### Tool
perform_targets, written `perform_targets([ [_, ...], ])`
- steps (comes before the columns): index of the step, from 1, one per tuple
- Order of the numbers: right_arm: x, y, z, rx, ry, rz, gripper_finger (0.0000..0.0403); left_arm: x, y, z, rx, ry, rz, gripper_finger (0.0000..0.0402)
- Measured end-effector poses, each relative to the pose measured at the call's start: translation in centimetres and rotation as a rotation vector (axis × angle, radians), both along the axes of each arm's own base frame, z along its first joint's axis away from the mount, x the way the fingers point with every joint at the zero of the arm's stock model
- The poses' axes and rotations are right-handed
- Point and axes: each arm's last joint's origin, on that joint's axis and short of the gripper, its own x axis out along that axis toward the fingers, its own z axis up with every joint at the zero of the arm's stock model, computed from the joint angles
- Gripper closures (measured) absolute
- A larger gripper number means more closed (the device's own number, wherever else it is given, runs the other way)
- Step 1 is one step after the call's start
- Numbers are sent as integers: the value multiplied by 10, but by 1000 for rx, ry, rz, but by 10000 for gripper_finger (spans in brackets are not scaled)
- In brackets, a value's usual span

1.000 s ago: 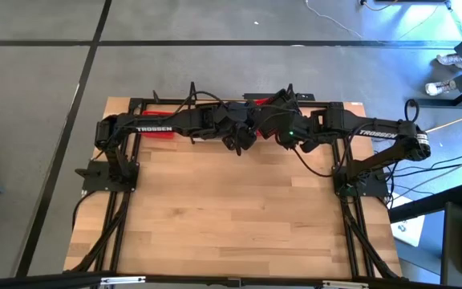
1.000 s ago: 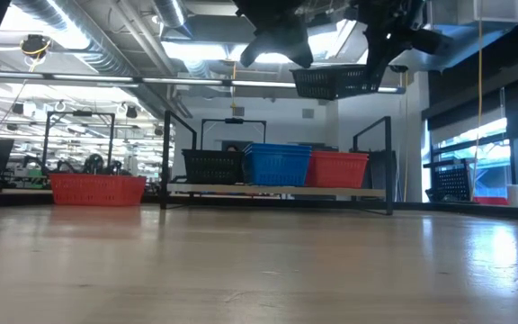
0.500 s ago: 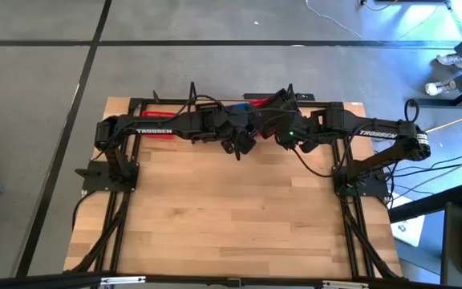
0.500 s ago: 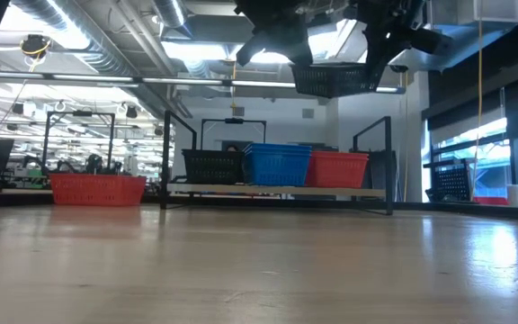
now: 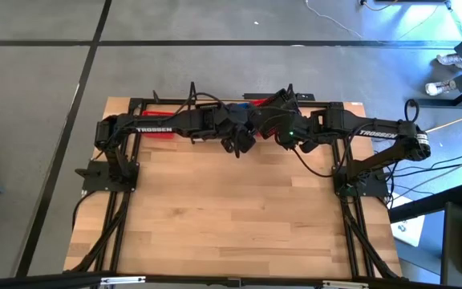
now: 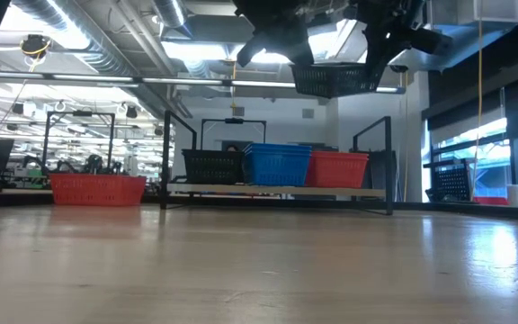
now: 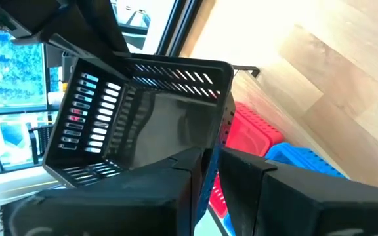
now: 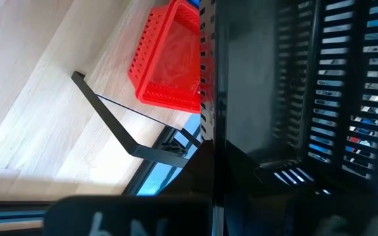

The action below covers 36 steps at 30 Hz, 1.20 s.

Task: Stack baskets on shelf by color
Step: Stack the black bin on top of the black bin on the shelf

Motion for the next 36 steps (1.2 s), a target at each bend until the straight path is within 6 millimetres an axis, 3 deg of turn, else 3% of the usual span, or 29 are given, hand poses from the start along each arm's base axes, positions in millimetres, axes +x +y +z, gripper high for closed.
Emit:
perform_targets([
  [20, 2, 1, 0, 35, -16, 21, 398, -2, 12, 0, -73, -19, -27, 356],
  [28, 2, 1, 0, 34, -24, 22, 398, -3, 12, -2, -80, 3, -25, 395],
  [36, 3, 2, 0, 69, -37, 39, 397, -3, 4, -4, -96, 20, -31, 399],
])
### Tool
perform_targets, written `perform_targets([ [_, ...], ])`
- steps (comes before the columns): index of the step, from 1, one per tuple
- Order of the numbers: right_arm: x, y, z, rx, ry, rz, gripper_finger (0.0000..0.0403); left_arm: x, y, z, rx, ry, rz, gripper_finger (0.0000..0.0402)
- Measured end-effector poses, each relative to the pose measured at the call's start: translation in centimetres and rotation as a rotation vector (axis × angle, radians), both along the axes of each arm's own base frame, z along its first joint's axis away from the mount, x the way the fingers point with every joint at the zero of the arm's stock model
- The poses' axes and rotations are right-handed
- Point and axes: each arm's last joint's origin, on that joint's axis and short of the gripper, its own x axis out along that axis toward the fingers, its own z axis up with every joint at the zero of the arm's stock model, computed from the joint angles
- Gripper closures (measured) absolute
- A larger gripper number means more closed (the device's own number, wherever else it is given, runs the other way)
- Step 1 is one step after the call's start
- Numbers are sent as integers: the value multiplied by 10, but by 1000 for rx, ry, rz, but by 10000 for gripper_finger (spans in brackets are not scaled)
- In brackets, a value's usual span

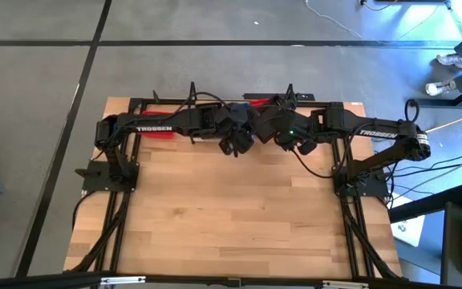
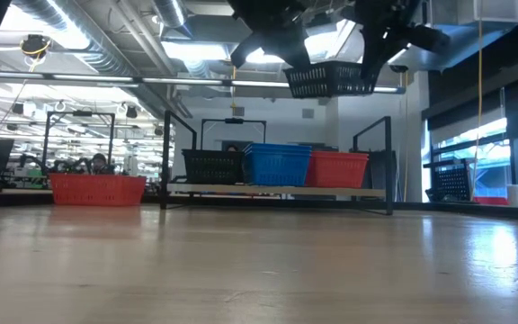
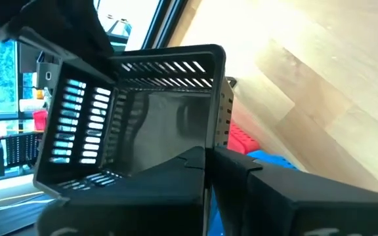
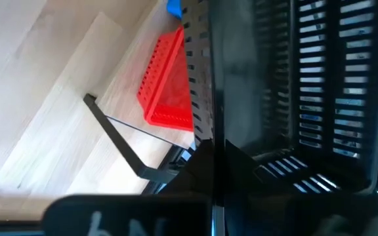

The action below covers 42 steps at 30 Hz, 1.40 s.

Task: Stack baskets on shelf by color
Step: Stack the black bin on top of the black bin on the shelf

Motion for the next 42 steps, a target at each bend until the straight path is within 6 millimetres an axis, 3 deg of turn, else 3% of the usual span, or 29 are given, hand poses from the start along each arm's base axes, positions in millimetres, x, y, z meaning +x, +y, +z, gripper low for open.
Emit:
perform_targets([
  [5, 2, 0, 1, -3, -29, 1, 380, 1, -5, 0, -3, 2, -7, 400],
  [14, 6, 0, 3, 1, -70, 2, 316, -1, -7, -3, -89, 4, 41, 401],
  [25, 0, 9, 15, -20, -152, 25, 307, -12, -5, -4, -184, 3, 276, 401],
  [35, -14, 15, 33, 6, -313, -12, 306, -52, -1, 15, -378, -44, 601, 401],
  [42, -21, 15, 39, 27, -371, -46, 306, -77, 2, 15, -514, 1, 819, 401],
])
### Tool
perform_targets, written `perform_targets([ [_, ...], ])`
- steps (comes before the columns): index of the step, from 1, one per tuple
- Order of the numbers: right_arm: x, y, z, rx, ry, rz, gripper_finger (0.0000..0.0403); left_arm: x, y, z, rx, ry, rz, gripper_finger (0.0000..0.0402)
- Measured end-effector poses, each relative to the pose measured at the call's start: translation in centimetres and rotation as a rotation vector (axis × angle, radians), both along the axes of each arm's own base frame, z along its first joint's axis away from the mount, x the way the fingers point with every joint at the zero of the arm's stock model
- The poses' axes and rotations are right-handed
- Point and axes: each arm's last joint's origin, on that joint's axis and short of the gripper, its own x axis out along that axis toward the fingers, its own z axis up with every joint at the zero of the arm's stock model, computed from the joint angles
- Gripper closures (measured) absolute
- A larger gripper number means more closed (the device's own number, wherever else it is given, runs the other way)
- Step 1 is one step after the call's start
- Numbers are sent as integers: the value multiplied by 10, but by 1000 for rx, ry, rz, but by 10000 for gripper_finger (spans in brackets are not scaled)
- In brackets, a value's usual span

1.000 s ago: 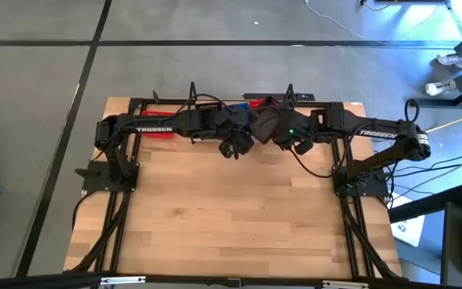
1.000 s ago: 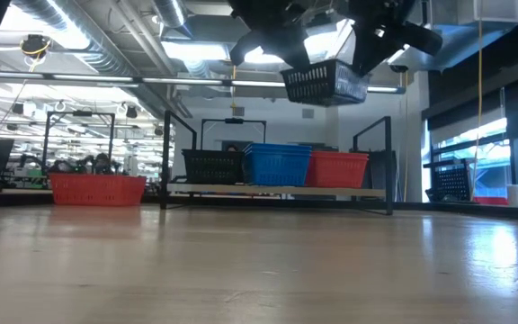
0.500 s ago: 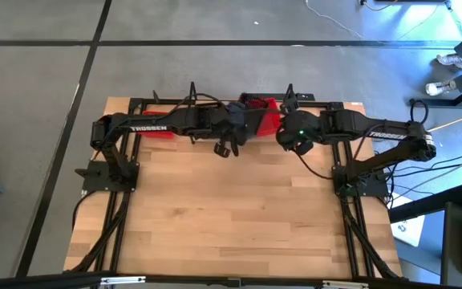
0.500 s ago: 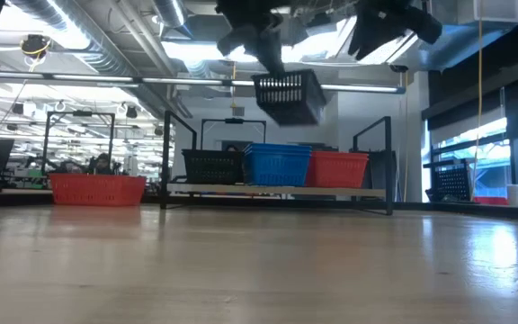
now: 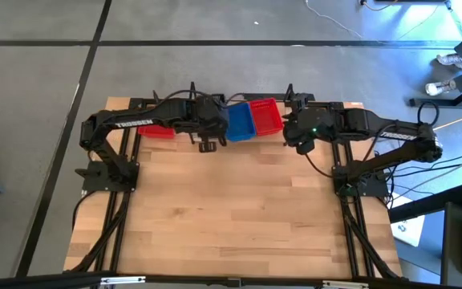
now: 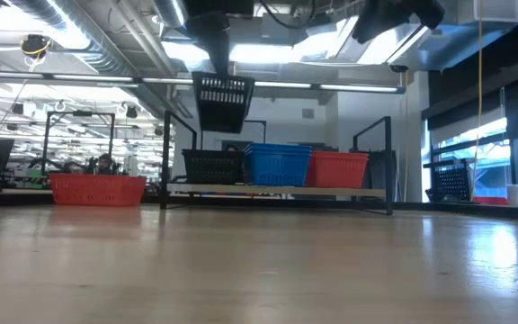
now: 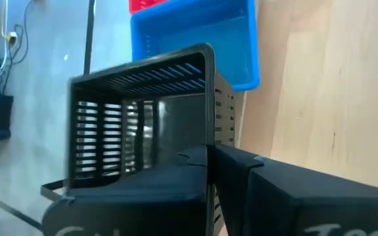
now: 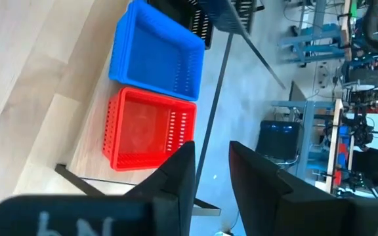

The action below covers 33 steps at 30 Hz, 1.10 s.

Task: Stack baskets on shelf by color
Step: Stack the black bin on top of the black bin on the shelf

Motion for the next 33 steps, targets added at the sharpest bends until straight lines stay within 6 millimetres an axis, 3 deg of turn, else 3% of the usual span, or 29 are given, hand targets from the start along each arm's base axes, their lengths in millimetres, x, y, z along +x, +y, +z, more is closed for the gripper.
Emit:
perform_targets([
  [13, 1, 0, 2, -3, -23, 2, 306, 15, 12, -29, 4, 142, -19, 401],
  [22, 1, 0, 2, -4, -23, 2, 306, 14, 32, -38, -41, 180, 20, 401],
  [33, 1, 0, 2, -4, -22, 2, 306, 19, 38, -51, -56, 237, -20, 401],
])
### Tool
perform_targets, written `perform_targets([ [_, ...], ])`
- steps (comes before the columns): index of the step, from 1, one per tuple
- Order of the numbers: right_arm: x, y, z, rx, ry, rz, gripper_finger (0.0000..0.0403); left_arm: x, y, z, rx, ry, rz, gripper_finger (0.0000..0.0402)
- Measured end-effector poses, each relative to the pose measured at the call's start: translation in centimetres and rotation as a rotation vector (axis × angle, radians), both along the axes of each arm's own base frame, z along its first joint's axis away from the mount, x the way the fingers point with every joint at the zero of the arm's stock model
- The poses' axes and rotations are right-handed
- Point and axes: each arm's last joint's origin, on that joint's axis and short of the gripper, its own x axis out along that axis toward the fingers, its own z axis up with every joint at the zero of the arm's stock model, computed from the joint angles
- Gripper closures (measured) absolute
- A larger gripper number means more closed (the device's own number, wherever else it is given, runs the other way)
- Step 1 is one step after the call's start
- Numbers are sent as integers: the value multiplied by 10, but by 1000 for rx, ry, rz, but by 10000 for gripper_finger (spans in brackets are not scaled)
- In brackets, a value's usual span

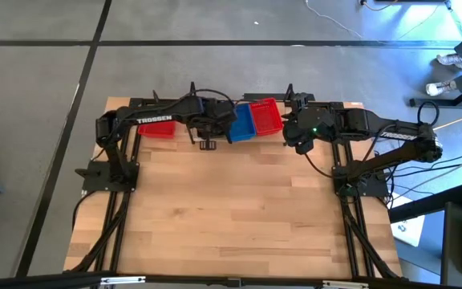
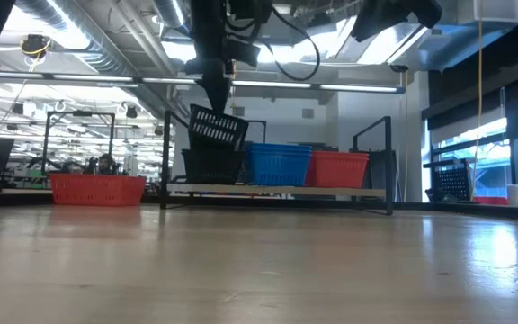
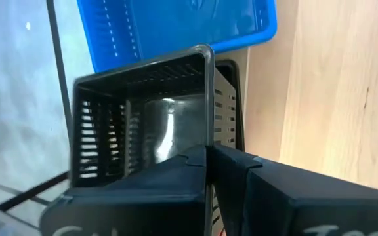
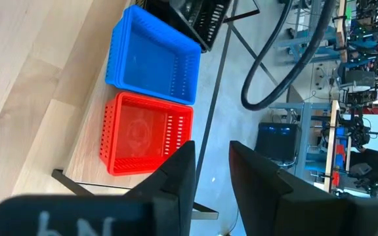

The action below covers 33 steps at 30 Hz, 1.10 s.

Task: Stack baskets on shelf by color
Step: Stack the black bin on top of the black bin on the shelf, then stack the red bin on top of the red bin on the shelf

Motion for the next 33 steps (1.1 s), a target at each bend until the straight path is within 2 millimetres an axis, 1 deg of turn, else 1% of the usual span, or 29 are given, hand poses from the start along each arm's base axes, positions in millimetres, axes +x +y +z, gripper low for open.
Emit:
perform_targets([
  [3, 0, 0, 0, 0, 0, 0, 306, 2, 1, -2, -3, -5, 9, 398],
  [16, 0, 0, 0, -2, 2, 2, 306, 1, 3, -1, 2, -7, 8, 351],
  [20, 0, 0, 0, -2, 2, 1, 306, 2, 0, -1, -1, -20, 22, 348],
  [22, 0, 0, 0, -1, 1, 0, 306, 2, -2, 1, -12, -46, 62, 347],
  [24, 0, 0, 0, 2, -4, -3, 306, -2, -5, 10, -31, -100, 134, 347],
  [28, -3, 0, 2, 37, -44, -32, 306, -19, -15, 40, -72, -219, 268, 347],
  [31, -5, 0, 3, 59, -69, -50, 306, -39, -21, 66, -95, -323, 372, 347],
  [33, -7, 0, 5, 70, -87, -61, 306, -58, -24, 83, -122, -414, 471, 346],
])
